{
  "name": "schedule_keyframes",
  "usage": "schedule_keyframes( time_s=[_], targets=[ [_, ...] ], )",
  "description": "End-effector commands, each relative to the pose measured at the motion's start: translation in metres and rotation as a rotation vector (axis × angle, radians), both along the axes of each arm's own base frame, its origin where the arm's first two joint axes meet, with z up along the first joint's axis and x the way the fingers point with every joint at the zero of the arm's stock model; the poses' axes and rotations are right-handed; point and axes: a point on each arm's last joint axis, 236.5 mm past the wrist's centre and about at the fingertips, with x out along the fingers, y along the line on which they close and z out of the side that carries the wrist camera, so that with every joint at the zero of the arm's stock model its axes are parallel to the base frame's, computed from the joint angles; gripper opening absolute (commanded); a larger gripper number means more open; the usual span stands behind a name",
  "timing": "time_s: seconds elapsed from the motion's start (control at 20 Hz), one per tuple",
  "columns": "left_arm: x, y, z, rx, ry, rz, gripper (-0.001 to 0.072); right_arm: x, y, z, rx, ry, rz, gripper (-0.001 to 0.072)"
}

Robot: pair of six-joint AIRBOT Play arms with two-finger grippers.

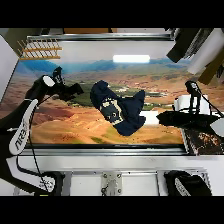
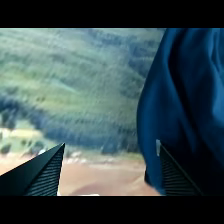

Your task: Fold the clothes and pants, and hang the long-sleeved shirts on hangers.

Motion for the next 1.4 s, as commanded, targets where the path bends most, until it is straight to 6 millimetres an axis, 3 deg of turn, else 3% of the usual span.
schedule_keyframes(
  time_s=[0.0,0.2,0.4,0.45,0.5,0.55,0.75,0.9,1.1,1.35],
  targets=[
    [0.024,-0.028,-0.025,-0.057,0.016,-0.036,0.0624,0.000,0.000,0.000,0.001,0.002,-0.001,0.0019],
    [0.034,-0.068,-0.039,-0.069,0.044,-0.134,0.0624,0.002,-0.001,-0.005,-0.004,0.017,-0.001,0.0020],
    [0.038,-0.101,-0.041,-0.071,0.037,-0.205,0.0622,0.013,-0.002,-0.031,-0.013,0.091,-0.012,0.0033],
    [0.040,-0.104,-0.039,-0.071,0.031,-0.211,0.0460,0.022,-0.004,-0.039,-0.014,0.100,-0.026,0.0189],
    [0.041,-0.104,-0.036,-0.071,0.023,-0.211,0.0109,0.033,-0.006,-0.046,-0.014,0.100,-0.046,0.0439],
    [0.043,-0.102,-0.032,-0.072,0.020,-0.213,0.0008,0.047,-0.008,-0.055,-0.016,0.095,-0.071,0.0519],
    [0.046,-0.081,-0.015,-0.082,0.038,-0.214,0.0009,0.109,-0.024,-0.100,-0.027,0.073,-0.189,0.0513],
    [0.046,-0.071,-0.011,-0.086,0.050,-0.210,0.0009,0.142,-0.024,-0.143,0.004,0.156,-0.238,0.0512],
    [0.045,-0.064,-0.013,-0.080,0.061,-0.206,0.0009,0.173,-0.002,-0.181,0.089,0.250,-0.256,0.0513],
    [0.047,-0.064,-0.013,-0.080,0.056,-0.203,0.0009,0.190,0.029,-0.198,0.158,0.269,-0.212,0.0512]
  ],
)
